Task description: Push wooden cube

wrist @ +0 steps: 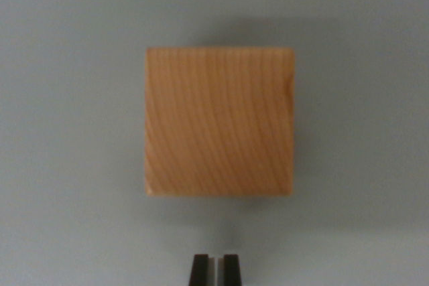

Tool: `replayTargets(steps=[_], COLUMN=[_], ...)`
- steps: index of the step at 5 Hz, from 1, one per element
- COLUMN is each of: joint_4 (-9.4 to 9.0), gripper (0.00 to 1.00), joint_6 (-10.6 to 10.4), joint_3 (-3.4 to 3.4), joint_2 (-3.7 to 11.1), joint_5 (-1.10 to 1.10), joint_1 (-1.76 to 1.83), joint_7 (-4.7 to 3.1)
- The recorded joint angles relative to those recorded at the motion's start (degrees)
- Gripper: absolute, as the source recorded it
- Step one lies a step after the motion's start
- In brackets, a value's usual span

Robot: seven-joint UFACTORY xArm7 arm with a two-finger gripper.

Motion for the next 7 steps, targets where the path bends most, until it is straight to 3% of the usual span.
replayTargets(steps=[1,2,3,4,5,6,7], joint_4=[0.0,2.01,2.01,4.3,4.3,6.78,6.78], gripper=[1.0,1.0,1.0,1.0,1.0,1.0,1.0], joint_6=[0.0,0.8,0.8,1.6,1.6,2.6,2.6], joint_3=[0.0,0.07,0.07,0.16,0.16,0.25,0.25], joint_2=[0.0,1.25,1.25,2.67,2.67,4.22,4.22], joint_5=[0.0,0.05,0.05,0.1,0.1,0.16,0.16], joint_1=[0.0,0.07,0.07,0.15,0.15,0.23,0.23], joint_7=[0.0,0.12,0.12,0.26,0.26,0.4,0.4])
